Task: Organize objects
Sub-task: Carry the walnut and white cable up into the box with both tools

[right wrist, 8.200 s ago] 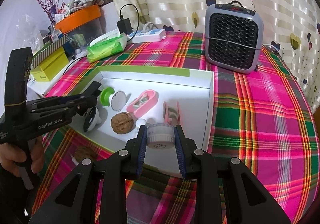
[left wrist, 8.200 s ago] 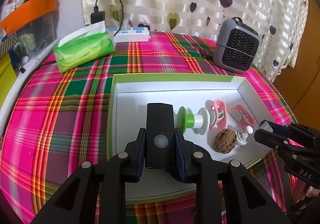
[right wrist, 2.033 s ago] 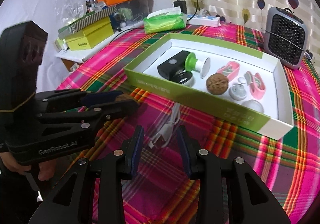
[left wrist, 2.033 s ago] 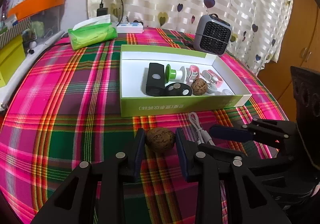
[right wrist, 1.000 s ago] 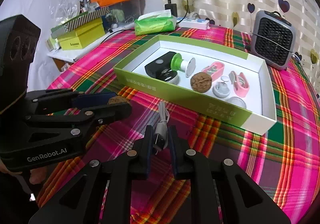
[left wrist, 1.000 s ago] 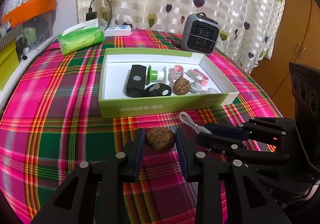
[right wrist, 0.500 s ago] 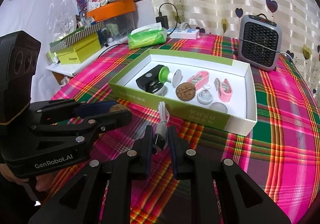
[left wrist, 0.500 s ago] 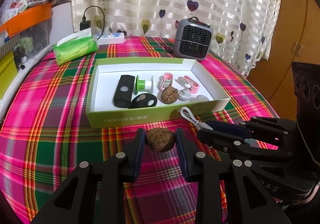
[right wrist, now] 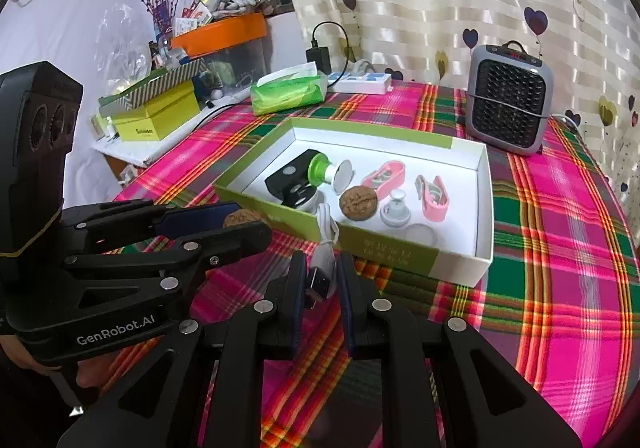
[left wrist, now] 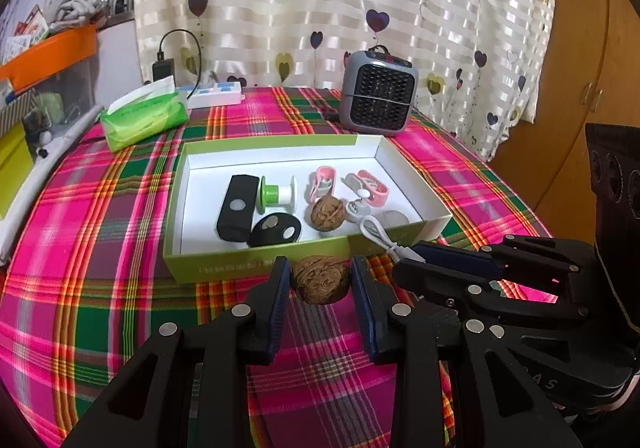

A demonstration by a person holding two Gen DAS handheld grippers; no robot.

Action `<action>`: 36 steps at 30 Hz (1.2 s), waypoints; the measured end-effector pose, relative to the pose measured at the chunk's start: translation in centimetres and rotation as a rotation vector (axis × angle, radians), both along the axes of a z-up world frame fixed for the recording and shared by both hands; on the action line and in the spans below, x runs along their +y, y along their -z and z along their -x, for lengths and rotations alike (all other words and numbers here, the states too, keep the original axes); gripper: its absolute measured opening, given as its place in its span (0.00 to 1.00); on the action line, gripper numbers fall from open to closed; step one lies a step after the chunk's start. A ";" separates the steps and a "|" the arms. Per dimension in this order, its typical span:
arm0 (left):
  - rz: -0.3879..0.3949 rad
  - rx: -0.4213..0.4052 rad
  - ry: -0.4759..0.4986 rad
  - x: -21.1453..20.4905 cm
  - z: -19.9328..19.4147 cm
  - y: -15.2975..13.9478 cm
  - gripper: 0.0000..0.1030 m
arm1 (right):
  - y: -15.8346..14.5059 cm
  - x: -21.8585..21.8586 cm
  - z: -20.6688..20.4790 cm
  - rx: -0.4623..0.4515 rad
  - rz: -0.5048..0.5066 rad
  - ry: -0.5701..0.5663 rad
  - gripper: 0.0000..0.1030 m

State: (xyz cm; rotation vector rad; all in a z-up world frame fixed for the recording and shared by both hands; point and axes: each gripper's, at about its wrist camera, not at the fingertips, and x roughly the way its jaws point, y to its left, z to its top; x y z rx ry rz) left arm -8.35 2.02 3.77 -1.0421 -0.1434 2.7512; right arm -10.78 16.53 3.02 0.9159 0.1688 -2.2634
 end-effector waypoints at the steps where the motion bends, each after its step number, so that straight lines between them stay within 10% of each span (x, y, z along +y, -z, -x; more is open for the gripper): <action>1: -0.001 0.002 -0.001 -0.1 0.1 -0.1 0.28 | -0.1 0.0 0.0 0.002 0.001 0.002 0.16; 36: -0.003 0.013 -0.057 -1.8 3.4 -0.7 0.28 | -1.1 0.8 2.8 0.021 0.009 0.031 0.16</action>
